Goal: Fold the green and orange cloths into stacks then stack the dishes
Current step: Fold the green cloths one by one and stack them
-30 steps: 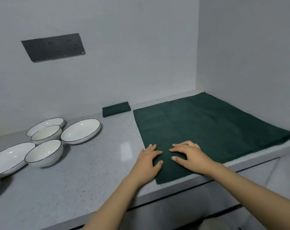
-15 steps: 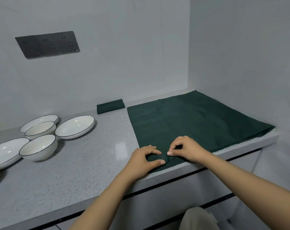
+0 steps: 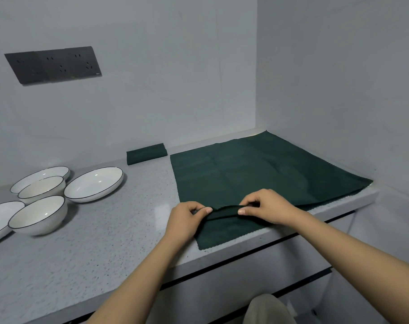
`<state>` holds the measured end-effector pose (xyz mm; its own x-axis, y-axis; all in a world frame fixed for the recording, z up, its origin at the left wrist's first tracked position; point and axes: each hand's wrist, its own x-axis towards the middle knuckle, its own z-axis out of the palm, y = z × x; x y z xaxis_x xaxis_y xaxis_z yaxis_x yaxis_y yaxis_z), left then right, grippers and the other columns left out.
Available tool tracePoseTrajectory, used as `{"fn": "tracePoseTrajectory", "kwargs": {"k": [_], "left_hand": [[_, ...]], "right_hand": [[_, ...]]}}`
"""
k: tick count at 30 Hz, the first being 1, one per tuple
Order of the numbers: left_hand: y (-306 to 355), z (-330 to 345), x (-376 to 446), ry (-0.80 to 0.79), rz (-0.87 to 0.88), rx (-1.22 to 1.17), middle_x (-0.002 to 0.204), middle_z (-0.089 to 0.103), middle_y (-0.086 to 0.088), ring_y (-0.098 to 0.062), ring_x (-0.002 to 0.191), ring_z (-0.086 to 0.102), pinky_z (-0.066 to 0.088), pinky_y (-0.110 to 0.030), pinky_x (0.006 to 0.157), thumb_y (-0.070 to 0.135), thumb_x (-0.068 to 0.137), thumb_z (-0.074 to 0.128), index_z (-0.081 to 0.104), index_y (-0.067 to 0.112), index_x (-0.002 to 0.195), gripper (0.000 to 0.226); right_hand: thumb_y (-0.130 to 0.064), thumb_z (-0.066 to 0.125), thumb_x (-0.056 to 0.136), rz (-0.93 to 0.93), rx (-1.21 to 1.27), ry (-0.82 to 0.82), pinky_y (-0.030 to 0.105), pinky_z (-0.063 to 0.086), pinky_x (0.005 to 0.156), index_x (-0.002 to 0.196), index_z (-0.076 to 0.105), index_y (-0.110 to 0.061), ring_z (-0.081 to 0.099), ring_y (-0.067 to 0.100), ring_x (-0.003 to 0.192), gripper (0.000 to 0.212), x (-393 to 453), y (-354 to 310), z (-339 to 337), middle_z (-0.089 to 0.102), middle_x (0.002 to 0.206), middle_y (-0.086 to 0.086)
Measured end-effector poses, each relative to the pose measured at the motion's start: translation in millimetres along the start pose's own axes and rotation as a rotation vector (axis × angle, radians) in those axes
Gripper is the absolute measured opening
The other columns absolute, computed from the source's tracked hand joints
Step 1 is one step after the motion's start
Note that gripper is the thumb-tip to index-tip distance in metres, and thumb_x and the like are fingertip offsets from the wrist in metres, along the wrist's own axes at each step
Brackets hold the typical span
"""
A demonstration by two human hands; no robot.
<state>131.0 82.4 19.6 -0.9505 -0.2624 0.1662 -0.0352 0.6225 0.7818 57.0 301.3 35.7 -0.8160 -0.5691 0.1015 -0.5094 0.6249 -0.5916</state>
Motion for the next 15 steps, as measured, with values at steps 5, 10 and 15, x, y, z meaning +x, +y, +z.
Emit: {"fn": "tracePoseTrajectory", "kwargs": {"k": [5, 10, 15], "left_hand": [[4.4, -4.5, 1.8, -0.075, 0.048, 0.052, 0.064, 0.063, 0.012, -0.003, 0.062, 0.056, 0.043, -0.014, 0.058, 0.039, 0.081, 0.072, 0.07, 0.023, 0.078, 0.016], [17.6, -1.1, 3.9, -0.084, 0.12, 0.135, 0.066, 0.063, 0.017, -0.006, 0.069, 0.058, 0.044, -0.022, 0.062, 0.037, 0.087, 0.066, 0.066, 0.028, 0.072, 0.018], [9.5, -18.8, 8.5, -0.07, 0.09, 0.21, 0.059, 0.056, 0.008, -0.011, 0.06, 0.048, 0.038, -0.023, 0.057, 0.031, 0.091, 0.062, 0.066, 0.018, 0.069, 0.026]], "right_hand": [[-0.037, 0.065, 0.087, 0.01, -0.05, 0.096, 0.023, 0.047, 0.072, 0.087, 0.074, -0.025, 0.06, 0.006, 0.08, 0.016, 4.8, -2.0, -0.4, 0.07, 0.083, -0.011], [-0.04, 0.065, 0.085, -0.011, -0.062, 0.11, 0.029, 0.05, 0.075, 0.086, 0.074, -0.026, 0.063, 0.01, 0.082, 0.016, 11.6, -14.9, 1.2, 0.071, 0.082, -0.008], [-0.043, 0.064, 0.085, 0.011, -0.16, 0.039, 0.033, 0.05, 0.074, 0.081, 0.07, -0.025, 0.061, 0.014, 0.079, 0.02, 12.1, -12.1, -7.0, 0.068, 0.078, -0.006]]}}
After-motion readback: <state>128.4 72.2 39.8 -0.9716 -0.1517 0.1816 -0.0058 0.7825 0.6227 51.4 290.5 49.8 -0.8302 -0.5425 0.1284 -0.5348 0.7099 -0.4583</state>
